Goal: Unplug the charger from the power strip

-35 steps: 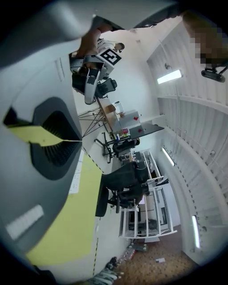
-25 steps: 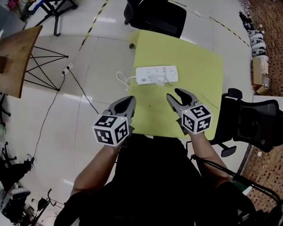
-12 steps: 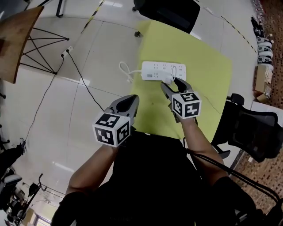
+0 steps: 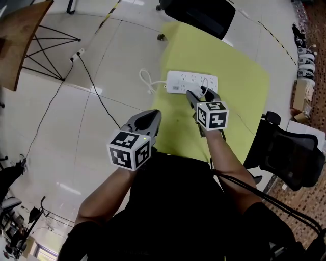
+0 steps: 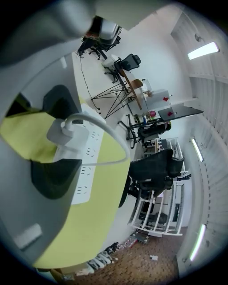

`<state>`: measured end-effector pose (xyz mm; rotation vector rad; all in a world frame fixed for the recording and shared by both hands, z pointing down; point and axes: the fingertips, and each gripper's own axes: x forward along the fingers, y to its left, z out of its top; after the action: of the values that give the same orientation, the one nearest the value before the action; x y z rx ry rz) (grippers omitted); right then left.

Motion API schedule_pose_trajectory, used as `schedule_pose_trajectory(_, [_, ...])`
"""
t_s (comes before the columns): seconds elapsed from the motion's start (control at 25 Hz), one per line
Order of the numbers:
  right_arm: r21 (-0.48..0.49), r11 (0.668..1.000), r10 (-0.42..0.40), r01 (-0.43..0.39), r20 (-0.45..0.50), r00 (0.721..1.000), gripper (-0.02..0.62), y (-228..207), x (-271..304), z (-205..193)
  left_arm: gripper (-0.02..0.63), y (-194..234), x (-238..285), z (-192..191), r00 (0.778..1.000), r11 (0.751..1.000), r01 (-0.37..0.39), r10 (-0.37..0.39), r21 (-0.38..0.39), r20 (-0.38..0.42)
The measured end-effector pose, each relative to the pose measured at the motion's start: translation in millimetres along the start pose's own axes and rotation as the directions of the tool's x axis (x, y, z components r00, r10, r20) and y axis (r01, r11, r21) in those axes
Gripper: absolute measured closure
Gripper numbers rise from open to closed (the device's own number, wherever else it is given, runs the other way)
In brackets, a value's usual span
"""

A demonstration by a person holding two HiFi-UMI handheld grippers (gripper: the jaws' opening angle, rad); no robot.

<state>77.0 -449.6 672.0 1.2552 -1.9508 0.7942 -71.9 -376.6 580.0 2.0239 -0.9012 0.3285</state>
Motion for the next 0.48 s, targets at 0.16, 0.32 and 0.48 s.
schedule_pose_trajectory(0.16, [0.007,1.0,-0.001,0.001,-0.018,1.0,0.376,1.5,4.6,-1.9,0.601,3.5,-1.4,0.8,1.0,1.0,0.002,-0.002,-0.004,0.002])
schedule_pose_trajectory(0.32, [0.008,1.0,-0.015,0.015,-0.024,1.0,0.403,1.5,4.9,-1.6,0.601,7.9,-4.0,2.8,1.0,1.0,0.001,-0.001,-0.007,0.011])
schedule_pose_trajectory(0.48, [0.02,0.999,-0.042,0.042,-0.011,0.999,0.423,-2.8,0.0,1.9,0.601,8.5,-8.4,2.7,1.0,1.0,0.0,0.0,-0.008,0.022])
